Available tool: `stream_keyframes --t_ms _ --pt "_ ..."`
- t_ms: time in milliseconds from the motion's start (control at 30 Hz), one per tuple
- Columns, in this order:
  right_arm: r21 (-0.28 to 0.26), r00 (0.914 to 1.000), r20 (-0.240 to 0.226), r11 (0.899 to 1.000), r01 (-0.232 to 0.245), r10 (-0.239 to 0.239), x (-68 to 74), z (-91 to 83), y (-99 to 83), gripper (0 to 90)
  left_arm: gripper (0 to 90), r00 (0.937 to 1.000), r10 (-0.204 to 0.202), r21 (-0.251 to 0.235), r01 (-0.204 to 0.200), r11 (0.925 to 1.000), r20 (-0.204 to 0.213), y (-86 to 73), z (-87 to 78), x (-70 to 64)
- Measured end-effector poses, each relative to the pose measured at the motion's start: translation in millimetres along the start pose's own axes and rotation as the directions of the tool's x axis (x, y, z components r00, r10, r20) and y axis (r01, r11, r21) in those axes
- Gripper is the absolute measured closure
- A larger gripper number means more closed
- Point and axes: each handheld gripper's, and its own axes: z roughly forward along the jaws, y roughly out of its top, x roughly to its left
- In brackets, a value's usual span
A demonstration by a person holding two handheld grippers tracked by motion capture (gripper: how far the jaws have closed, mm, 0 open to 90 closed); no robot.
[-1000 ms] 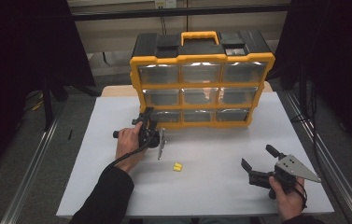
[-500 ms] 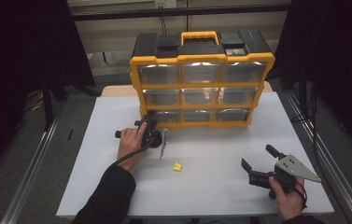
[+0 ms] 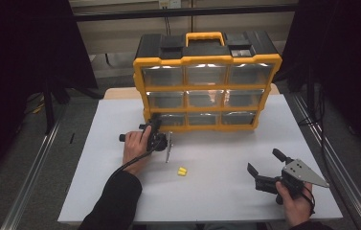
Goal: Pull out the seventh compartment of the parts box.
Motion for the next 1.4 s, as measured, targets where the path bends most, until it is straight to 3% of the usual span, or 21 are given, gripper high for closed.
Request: stream_keyframes --t_ms 67,267,533,1267,1300,1333,1400 --pt "-0.001 1.0000 -0.001 1.000 0.001 -0.001 0.4 -0.1 0.1 0.0 63.3 0.9997 -0.022 -0.007 0.022 0.9997 0.007 -0.4 1.0 -1.0" --pt "-0.003 1.0000 -0.005 1.000 0.004 -0.004 1.4 0.0 0.4 0.0 68.1 0.9995 0.006 -0.004 -0.006 1.0000 -0.033 -0.8 0.9 -0.9" --pt "-0.002 0.9999 -0.008 1.000 0.011 -0.011 1.5 -0.5 0.4 0.0 77.7 0.9988 0.006 -0.001 -0.006 1.0000 -0.048 -0.7 0.9 1.0" --pt "-0.008 0.9999 -0.009 1.000 0.010 -0.010 1.5 -1.4 0.6 0.0 79.0 0.9989 -0.010 -0.029 0.009 0.9995 -0.046 -3.9 -1.2 0.7" --pt "-0.008 0.9999 -0.009 1.000 0.009 -0.009 1.5 -1.6 0.6 0.0 79.0 0.9988 -0.024 -0.040 0.023 0.9989 -0.044 -4.2 -1.0 0.2" --pt "-0.007 0.9999 -0.008 1.000 0.008 -0.008 1.6 -1.8 0.6 0.0 79.0 0.9987 -0.009 -0.030 0.007 0.9995 -0.050 -4.0 -2.2 1.6" --pt "-0.008 0.9999 -0.007 1.000 0.010 -0.010 1.4 -1.7 0.5 0.0 79.1 0.9986 -0.015 -0.036 0.013 0.9993 -0.052 -4.2 -3.3 2.0"
